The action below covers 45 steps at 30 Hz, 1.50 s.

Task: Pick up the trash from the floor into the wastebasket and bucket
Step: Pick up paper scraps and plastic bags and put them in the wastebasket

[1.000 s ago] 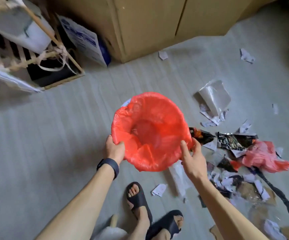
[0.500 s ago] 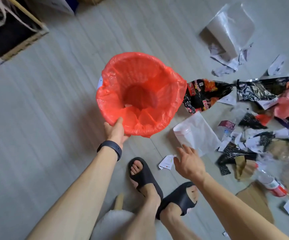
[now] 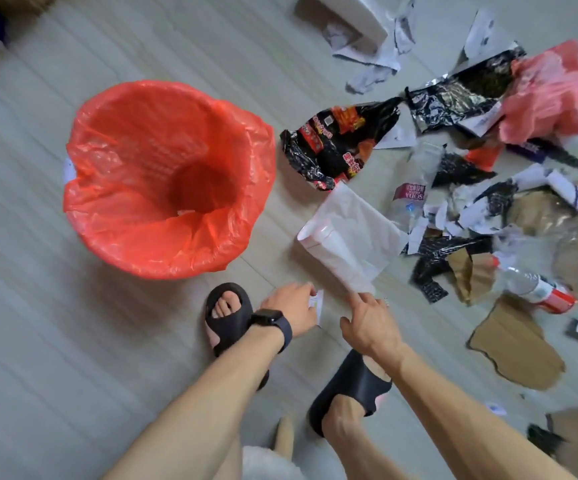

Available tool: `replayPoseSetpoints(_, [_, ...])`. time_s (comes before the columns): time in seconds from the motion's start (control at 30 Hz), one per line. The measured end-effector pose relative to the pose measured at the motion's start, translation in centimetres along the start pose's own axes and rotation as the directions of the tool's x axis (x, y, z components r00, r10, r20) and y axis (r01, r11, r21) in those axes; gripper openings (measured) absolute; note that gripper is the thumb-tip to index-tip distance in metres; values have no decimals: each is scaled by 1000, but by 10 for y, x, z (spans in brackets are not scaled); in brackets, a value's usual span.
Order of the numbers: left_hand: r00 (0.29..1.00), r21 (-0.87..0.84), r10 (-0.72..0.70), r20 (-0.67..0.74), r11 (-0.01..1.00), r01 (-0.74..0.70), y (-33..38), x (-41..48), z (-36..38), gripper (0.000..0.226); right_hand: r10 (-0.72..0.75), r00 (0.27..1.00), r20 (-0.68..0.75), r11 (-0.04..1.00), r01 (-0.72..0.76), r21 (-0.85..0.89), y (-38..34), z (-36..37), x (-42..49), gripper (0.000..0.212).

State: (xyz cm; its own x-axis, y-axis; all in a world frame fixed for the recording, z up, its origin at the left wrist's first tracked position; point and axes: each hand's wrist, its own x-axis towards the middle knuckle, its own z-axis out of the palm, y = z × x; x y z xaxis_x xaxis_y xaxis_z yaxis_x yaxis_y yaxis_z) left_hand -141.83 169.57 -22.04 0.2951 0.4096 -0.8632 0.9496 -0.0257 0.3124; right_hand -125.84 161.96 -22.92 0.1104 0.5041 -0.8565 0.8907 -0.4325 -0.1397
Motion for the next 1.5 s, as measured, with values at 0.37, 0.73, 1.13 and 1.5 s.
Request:
replayPoseSetpoints(0.37, [539, 723, 628, 562, -57, -688, -11, 124, 91, 35, 221, 861, -458, 958, -105, 265, 75, 115, 69, 44])
replayPoseSetpoints(0.73, [401, 555, 400, 824, -430, -712, 8, 131, 73, 41, 235, 828, -510, 907, 2, 421, 84, 110, 95, 27])
replayPoseSetpoints(1.13, [509, 889, 859, 60, 186, -418, 86, -25, -101, 29, 160, 875, -457, 938, 10, 347, 46, -76, -8, 22])
replayPoseSetpoints(1.5, [360, 61, 255, -897, 880, -470, -96, -82, -196, 28, -17, 418, -908, 606, 727, 323, -173, -140, -84, 8])
